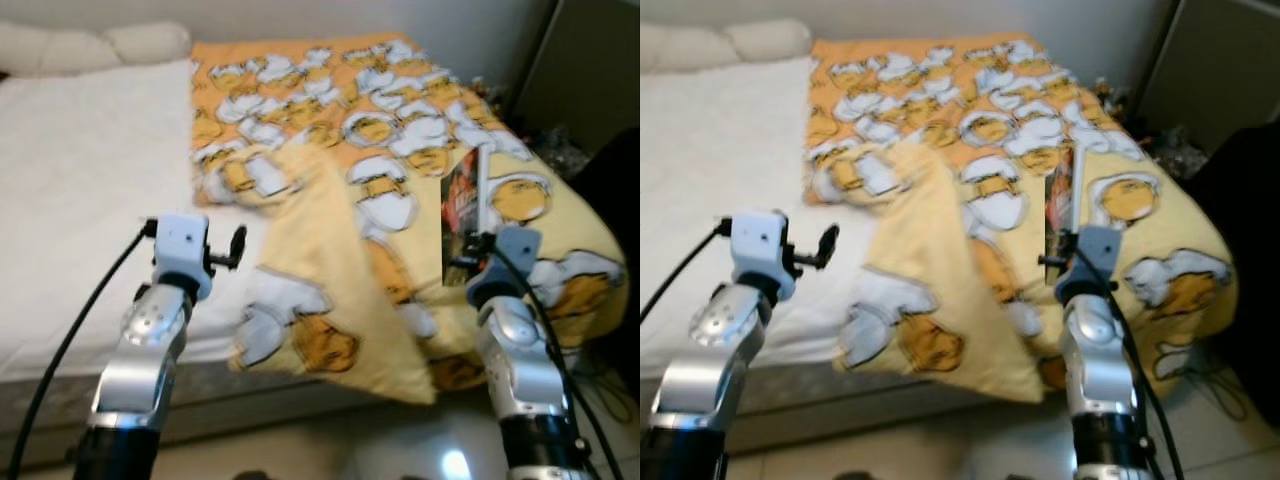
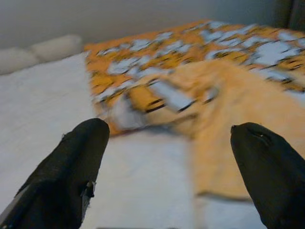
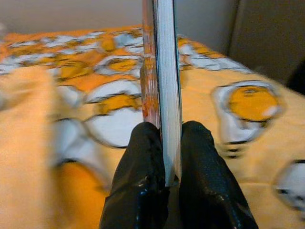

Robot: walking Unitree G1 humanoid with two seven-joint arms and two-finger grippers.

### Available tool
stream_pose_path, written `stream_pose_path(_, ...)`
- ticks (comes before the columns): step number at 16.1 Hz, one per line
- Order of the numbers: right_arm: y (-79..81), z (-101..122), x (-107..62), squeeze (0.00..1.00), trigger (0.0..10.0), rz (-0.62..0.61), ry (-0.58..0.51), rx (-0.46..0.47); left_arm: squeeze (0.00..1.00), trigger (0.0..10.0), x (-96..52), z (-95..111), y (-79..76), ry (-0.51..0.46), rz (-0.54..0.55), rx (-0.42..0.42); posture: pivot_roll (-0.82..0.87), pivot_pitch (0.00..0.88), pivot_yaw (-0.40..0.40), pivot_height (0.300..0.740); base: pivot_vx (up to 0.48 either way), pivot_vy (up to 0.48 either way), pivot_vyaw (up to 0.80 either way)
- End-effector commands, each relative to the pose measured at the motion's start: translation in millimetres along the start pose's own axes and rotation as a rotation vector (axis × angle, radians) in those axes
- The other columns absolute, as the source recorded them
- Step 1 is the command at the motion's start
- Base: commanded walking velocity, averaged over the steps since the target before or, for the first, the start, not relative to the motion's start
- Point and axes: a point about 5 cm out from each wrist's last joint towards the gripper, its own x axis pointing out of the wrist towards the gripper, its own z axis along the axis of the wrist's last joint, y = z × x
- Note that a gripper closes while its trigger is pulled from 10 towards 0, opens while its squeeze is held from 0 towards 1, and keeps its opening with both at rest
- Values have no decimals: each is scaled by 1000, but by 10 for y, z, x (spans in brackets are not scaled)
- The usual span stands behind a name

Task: Clean up the room

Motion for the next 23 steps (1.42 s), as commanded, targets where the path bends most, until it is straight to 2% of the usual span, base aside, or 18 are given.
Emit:
stream_pose_path(1,157,231,37,0,10000,54,-103,5,0,10000,6,19,39,-1,16,9,28,0,35,740,0,480,0)
stream_pose_path(23,265,164,20,0,10000,144,-63,-2,0,10000,35,24,-8,-4,9,-9,32,0,26,740,0,480,0)
